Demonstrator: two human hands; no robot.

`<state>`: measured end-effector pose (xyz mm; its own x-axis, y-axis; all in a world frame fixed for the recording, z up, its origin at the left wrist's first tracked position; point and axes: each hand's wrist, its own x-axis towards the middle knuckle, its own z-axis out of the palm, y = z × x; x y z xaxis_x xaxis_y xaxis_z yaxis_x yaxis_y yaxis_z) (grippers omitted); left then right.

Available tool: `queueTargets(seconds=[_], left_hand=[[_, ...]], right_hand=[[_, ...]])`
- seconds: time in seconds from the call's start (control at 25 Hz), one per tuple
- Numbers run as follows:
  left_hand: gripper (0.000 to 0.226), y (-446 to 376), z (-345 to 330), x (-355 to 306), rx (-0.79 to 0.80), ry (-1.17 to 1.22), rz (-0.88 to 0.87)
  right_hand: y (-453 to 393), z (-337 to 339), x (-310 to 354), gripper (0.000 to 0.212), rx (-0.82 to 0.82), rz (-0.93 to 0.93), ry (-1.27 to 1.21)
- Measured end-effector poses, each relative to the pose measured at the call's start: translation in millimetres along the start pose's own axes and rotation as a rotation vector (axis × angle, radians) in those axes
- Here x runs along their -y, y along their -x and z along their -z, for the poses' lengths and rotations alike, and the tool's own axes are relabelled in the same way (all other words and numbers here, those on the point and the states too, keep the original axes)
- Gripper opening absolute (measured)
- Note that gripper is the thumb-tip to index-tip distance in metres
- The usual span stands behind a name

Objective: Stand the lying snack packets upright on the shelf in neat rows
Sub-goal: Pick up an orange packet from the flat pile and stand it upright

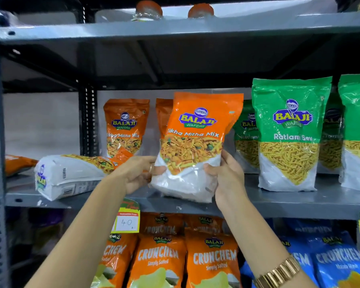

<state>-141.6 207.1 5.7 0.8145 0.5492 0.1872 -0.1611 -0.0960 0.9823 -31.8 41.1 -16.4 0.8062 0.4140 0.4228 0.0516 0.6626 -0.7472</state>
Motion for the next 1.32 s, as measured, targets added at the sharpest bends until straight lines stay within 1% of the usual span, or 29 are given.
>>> queueTargets(seconds=[0.04,0.12,0.24,0.32,0.36,0.4,0.52,0.56,0.6,0.68,0.8,0.88,1.0,1.12,1.24,1.28,1.32], left_hand=[[0.031,5,-1,2,0.009,-0.008,-0.027],[0.051,13,-3,5,0.028,0.007,-0.07],[0.077,20,-5,11,0.01,0.059,-0.118],[0.086,24,-7,14,-0.01,0.061,-0.136],[0.086,25,-8,15,-0.016,0.055,-0.149],[0.081,26,-9,15,-0.017,0.054,-0.156],[0.049,23,-13,13,-0.002,0.078,-0.18],[0.042,20,-15,12,-0.003,0.084,-0.188],[0.039,15,-16,12,-0.005,0.084,-0.197],[0.043,1,-17,13,-0.035,0.078,-0.207],[0.049,-20,-21,19,-0.117,0.021,-0.215],[0.051,-34,-25,26,-0.173,0.036,-0.209],[0.051,-52,-30,35,-0.213,0.043,-0.207],[0.044,-65,-31,38,-0.231,0.022,-0.197],[0.041,-68,-30,37,-0.251,-0.003,-0.166],[0.045,-66,-28,35,-0.25,-0.021,-0.151],[0.054,-64,-24,32,-0.25,-0.054,-0.136]], right_hand=[[-1,3,2,0.054,0.046,0.011,0.005],[-3,10,3,0.053,0.133,0.031,0.023],[-7,19,2,0.055,0.235,0.05,0.0],[-10,25,1,0.056,0.288,0.064,-0.036],[-11,26,1,0.055,0.312,0.066,-0.054],[-12,28,1,0.055,0.331,0.065,-0.062],[-20,30,3,0.054,0.345,0.06,-0.028],[-24,30,4,0.055,0.333,0.062,-0.01],[-29,29,5,0.054,0.317,0.063,0.008],[-40,27,5,0.054,0.279,0.064,0.084],[-55,21,0,0.059,0.218,0.06,0.301],[-67,17,-6,0.059,0.183,0.04,0.387],[-85,13,-14,0.054,0.131,0.047,0.477],[-93,13,-24,0.045,0.095,0.054,0.515],[-96,15,-31,0.044,0.068,0.11,0.538],[-94,15,-32,0.049,0.03,0.156,0.561],[-91,15,-32,0.055,-0.027,0.243,0.603]])
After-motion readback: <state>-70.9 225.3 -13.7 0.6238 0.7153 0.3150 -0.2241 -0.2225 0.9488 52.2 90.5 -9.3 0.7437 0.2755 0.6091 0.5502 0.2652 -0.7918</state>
